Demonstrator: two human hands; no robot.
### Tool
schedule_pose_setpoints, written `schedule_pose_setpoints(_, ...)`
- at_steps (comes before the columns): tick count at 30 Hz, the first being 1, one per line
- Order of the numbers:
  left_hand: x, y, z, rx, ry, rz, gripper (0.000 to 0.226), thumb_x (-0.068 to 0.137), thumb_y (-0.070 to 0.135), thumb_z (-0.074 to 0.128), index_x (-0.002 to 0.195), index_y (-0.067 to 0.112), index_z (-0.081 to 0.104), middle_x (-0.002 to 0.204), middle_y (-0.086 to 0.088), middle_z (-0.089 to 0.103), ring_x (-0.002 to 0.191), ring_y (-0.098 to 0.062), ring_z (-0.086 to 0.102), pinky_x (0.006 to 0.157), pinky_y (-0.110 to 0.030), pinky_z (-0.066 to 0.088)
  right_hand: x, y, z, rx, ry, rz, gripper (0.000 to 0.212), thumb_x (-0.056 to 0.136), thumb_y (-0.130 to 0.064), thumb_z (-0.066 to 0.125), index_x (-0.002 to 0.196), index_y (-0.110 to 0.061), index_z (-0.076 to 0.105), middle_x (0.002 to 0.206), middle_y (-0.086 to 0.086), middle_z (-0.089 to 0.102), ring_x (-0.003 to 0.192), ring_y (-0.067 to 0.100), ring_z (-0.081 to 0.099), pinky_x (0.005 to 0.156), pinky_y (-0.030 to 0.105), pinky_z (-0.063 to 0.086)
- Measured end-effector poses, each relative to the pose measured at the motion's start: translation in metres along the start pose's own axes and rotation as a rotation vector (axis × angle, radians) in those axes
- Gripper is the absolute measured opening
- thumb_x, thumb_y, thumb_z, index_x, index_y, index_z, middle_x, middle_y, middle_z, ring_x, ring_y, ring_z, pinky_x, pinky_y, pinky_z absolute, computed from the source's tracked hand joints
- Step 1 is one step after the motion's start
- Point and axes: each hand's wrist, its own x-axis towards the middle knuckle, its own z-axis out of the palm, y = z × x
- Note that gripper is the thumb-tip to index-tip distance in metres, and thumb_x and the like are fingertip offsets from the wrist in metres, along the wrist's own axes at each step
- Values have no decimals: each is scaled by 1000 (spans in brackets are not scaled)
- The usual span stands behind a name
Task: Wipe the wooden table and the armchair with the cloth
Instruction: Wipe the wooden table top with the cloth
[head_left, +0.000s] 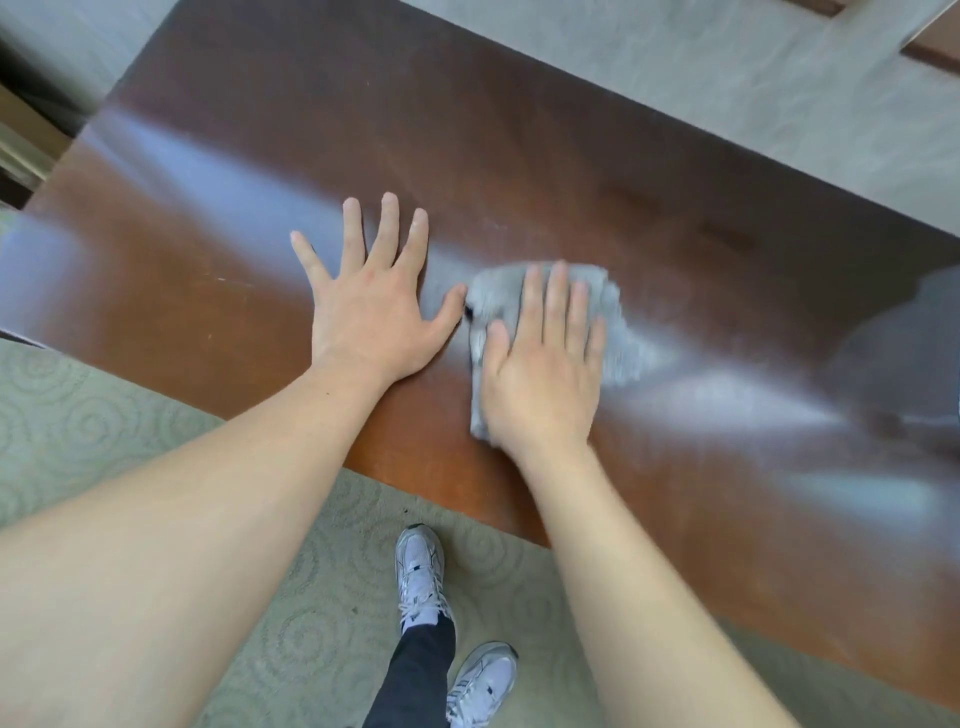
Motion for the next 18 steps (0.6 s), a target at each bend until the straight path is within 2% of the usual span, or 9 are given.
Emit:
schedule_pose_setpoints(5, 2, 0, 3, 6, 9, 5, 83, 93, 72, 13, 161, 24, 15, 169, -5, 11, 155, -34, 2, 113, -78, 5, 132, -10, -17, -47, -21, -92, 61, 106, -41, 18, 161, -18, 5, 169, 3, -1, 155, 22, -5, 125, 44, -3)
schedule_pose_setpoints(8, 1, 1, 2, -8, 2, 2, 83, 93, 73, 14, 161, 24, 13, 170, -4, 9, 155, -34, -1, 113, -78, 3, 164, -12, -28, -71, -81, -161, 61, 106, -42, 17, 160, -17, 4, 169, 4, -2, 155, 23, -6, 125, 44, -3)
schedule_pose_setpoints(11, 1, 0, 4, -7, 10, 2, 83, 93, 73, 13, 161, 24, 14, 170, -4, 10, 155, -34, 0, 112, -78, 3, 140, 2, -29, -49, -68, -218, 60, 107, -41, 21, 160, -17, 8, 169, 4, 1, 155, 22, -4, 126, 42, -1)
schedule_pose_setpoints(15, 2, 1, 2, -9, -18, 3, 83, 94, 72, 14, 161, 24, 14, 169, -5, 11, 155, -34, 2, 112, -78, 4, 37, 21, -19, 4, -65, -141, 63, 104, -42, 21, 161, -19, 6, 169, 1, -2, 155, 19, -8, 126, 43, 1)
schedule_pose_setpoints(18, 1, 1, 3, -10, -15, 6, 83, 93, 71, 15, 161, 22, 15, 169, -6, 11, 155, -35, 2, 111, -79, 6, -23, 28, -15, -32, -105, -164, 66, 103, -46, 17, 161, -18, 7, 169, 1, -2, 155, 18, -10, 126, 42, 2)
